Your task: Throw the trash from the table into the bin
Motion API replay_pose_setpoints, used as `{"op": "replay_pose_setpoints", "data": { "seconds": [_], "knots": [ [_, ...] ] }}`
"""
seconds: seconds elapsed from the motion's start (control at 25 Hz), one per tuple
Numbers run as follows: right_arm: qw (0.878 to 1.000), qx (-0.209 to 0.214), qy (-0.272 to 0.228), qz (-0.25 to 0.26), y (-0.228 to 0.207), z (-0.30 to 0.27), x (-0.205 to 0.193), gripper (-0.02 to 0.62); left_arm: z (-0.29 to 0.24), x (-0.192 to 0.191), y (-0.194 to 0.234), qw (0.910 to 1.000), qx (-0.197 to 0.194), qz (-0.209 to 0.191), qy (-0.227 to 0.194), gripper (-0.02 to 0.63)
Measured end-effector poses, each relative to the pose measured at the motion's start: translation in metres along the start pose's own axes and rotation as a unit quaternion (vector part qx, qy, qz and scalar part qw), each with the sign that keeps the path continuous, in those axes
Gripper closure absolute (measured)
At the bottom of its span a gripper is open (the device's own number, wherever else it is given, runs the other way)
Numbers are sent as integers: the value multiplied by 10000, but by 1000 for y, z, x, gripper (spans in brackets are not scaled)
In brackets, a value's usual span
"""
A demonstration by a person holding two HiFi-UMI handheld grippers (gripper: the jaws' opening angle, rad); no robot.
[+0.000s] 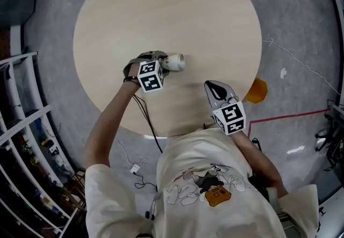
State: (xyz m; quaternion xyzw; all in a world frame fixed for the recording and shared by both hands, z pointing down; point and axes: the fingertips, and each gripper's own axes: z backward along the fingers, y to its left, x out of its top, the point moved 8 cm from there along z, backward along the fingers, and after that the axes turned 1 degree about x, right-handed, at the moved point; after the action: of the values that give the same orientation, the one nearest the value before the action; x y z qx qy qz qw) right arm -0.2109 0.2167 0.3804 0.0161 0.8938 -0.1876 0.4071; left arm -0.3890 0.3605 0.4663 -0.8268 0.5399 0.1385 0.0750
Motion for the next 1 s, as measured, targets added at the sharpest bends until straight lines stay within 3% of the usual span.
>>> {"op": "replay_pose_setpoints", "data": {
  "seconds": [0.36,0.6,1.0],
  "knots": [
    [9992,88,-206,330,46,9,-8,589,42,-3,-51,9948,86,883,-497,344],
    [9976,57,-376,574,80,13,-13,589,70,-12,-96,9858,106,1455,-830,344],
    [9959,-45,-445,784,152,24,-41,589,95,-51,-184,9702,22,2062,-1272,344]
  ]
}}
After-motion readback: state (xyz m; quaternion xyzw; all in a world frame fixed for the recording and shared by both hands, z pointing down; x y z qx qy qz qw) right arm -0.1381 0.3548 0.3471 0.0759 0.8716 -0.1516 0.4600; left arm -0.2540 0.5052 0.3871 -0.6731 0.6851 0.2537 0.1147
